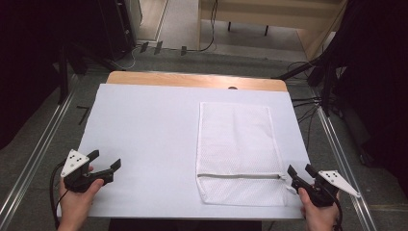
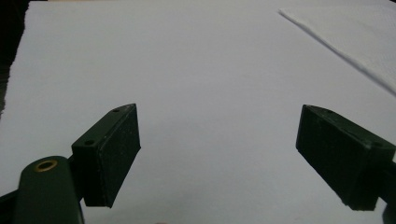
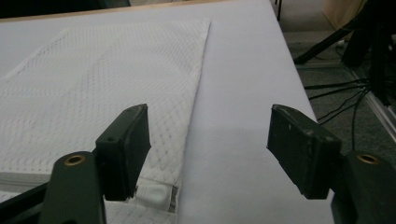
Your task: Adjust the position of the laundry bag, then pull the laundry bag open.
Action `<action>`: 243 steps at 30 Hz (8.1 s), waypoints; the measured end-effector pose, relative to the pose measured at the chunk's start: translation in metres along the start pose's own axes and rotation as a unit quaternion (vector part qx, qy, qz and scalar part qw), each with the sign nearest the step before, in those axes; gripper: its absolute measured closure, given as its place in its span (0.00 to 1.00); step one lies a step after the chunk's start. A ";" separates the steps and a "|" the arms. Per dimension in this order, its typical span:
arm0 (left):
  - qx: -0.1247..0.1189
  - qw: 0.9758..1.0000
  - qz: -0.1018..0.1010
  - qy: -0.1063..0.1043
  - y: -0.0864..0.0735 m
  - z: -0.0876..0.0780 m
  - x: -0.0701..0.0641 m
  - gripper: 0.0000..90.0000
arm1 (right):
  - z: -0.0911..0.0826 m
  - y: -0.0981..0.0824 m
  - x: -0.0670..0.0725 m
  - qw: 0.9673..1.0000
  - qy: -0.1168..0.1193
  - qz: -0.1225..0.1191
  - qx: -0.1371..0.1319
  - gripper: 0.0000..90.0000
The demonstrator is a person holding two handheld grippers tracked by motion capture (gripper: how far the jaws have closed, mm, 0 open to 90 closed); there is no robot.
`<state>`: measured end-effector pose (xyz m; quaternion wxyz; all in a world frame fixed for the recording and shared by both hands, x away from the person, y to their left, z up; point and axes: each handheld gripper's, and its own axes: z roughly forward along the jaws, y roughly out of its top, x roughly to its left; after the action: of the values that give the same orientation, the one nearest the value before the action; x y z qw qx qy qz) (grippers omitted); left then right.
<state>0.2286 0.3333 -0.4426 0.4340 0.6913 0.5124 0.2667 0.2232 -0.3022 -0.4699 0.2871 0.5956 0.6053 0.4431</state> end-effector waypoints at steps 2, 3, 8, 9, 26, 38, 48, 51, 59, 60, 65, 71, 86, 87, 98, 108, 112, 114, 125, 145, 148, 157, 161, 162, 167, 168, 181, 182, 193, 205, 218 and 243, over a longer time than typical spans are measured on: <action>-0.001 1.000 0.001 -0.004 0.000 0.001 -0.003 0.16 | 0.002 0.000 0.001 1.000 0.007 0.002 0.009 0.30; -0.002 1.000 0.000 -0.008 0.001 0.001 -0.004 0.17 | 0.003 0.000 0.002 1.000 0.010 0.000 0.009 0.27; -0.001 1.000 0.012 -0.021 0.006 0.014 -0.026 0.25 | 0.002 0.003 0.009 1.000 0.013 -0.008 0.000 0.28; 0.001 0.999 0.012 -0.034 0.009 0.019 -0.032 0.28 | 0.002 0.003 0.011 1.000 0.007 -0.010 -0.001 0.30; 0.101 0.982 0.042 -0.152 0.036 0.122 -0.143 0.56 | 0.007 -0.002 0.014 0.999 0.045 -0.015 0.013 0.52; 0.131 0.985 0.046 -0.102 0.053 0.166 -0.189 0.61 | 0.008 -0.003 0.014 0.999 0.045 -0.020 0.015 0.51; 0.149 0.982 0.045 -0.106 0.049 0.180 -0.201 0.76 | 0.008 -0.004 0.012 0.999 0.043 -0.017 0.018 0.51; 0.148 0.983 0.042 -0.102 0.049 0.181 -0.200 0.87 | 0.009 -0.005 0.013 0.999 0.043 -0.020 0.018 0.51; 0.152 0.979 0.006 -0.133 0.049 0.183 -0.187 1.00 | 0.010 -0.005 0.016 0.998 0.046 -0.023 0.020 0.51; 0.151 0.979 0.005 -0.134 0.049 0.183 -0.187 1.00 | 0.010 -0.005 0.016 0.998 0.046 -0.023 0.019 0.51; 0.148 0.979 0.005 -0.137 0.051 0.180 -0.185 1.00 | 0.009 -0.005 0.014 0.999 0.043 -0.019 0.018 0.52; 0.135 0.981 -0.006 -0.136 0.054 0.170 -0.171 1.00 | 0.007 -0.005 0.012 0.999 0.041 -0.016 0.016 0.52; 0.116 0.987 -0.024 -0.109 0.044 0.118 -0.097 1.00 | 0.011 -0.007 0.025 0.998 0.059 -0.026 0.022 0.50; 0.116 0.987 -0.022 -0.107 0.043 0.113 -0.092 1.00 | 0.011 -0.007 0.027 0.997 0.063 -0.027 0.022 0.49; 0.108 0.989 -0.044 -0.087 0.031 0.091 -0.045 1.00 | 0.014 -0.004 0.056 0.994 0.098 -0.040 0.026 0.44; 0.095 0.990 -0.052 -0.087 0.029 0.087 -0.031 0.96 | 0.014 -0.003 0.096 0.988 0.136 -0.064 0.046 0.28; 0.083 0.990 -0.063 -0.096 0.033 0.082 -0.025 0.69 | 0.018 -0.001 0.108 0.985 0.146 -0.067 0.063 0.20; 0.070 0.992 -0.062 -0.079 0.037 0.076 -0.023 0.59 | 0.020 0.000 0.113 0.983 0.155 -0.067 0.065 0.18; 0.032 0.993 -0.045 -0.101 0.048 0.057 -0.046 0.60 | 0.033 -0.007 0.127 0.977 0.174 -0.082 0.089 0.25; 0.115 0.962 0.027 -0.245 0.027 0.092 -0.149 0.90 | 0.050 -0.024 0.154 0.961 0.201 -0.129 0.139 0.49; 0.123 0.960 0.037 -0.249 0.023 0.095 -0.157 0.90 | 0.049 -0.027 0.160 0.962 0.188 -0.138 0.144 0.49; 0.147 0.957 0.052 -0.245 0.011 0.108 -0.165 0.89 | 0.042 -0.035 0.178 0.967 0.139 -0.164 0.133 0.60; 0.151 0.956 0.058 -0.246 0.009 0.109 -0.168 0.89 | 0.041 -0.035 0.178 0.971 0.129 -0.154 0.133 0.75; 0.152 0.956 0.056 -0.246 0.009 0.110 -0.168 0.89 | 0.041 -0.033 0.174 0.972 0.131 -0.142 0.137 0.86; 0.148 0.957 0.050 -0.246 0.010 0.109 -0.166 0.88 | 0.041 -0.029 0.161 0.971 0.166 -0.093 0.143 0.99; 0.141 0.959 0.054 -0.240 0.011 0.107 -0.167 0.88 | 0.039 -0.028 0.161 0.972 0.167 -0.095 0.137 1.00; 0.123 0.946 0.057 -0.294 0.032 0.116 -0.209 1.00 | 0.025 -0.022 0.174 0.972 0.164 -0.141 0.088 1.00; 0.127 0.947 0.059 -0.290 0.032 0.118 -0.211 1.00 | 0.024 -0.022 0.174 0.972 0.168 -0.141 0.081 1.00; 0.142 0.942 0.061 -0.299 0.027 0.124 -0.218 0.86 | 0.018 -0.019 0.184 0.969 0.184 -0.154 0.054 1.00; 0.148 0.936 -0.006 -0.320 0.031 0.128 -0.208 0.77 | 0.017 -0.020 0.188 0.966 0.191 -0.167 0.051 1.00; 0.176 0.928 -0.040 -0.327 0.033 0.133 -0.200 0.97 | 0.016 -0.022 0.192 0.964 0.182 -0.185 0.060 1.00; 0.162 0.942 0.027 -0.293 0.031 0.115 -0.190 0.98 | 0.010 -0.017 0.195 0.966 0.165 -0.188 0.063 1.00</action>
<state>0.2738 0.1146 -0.4565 0.4397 0.8135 0.3800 -0.0224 0.1993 -0.1082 -0.4538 0.2233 0.4070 0.7722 0.4338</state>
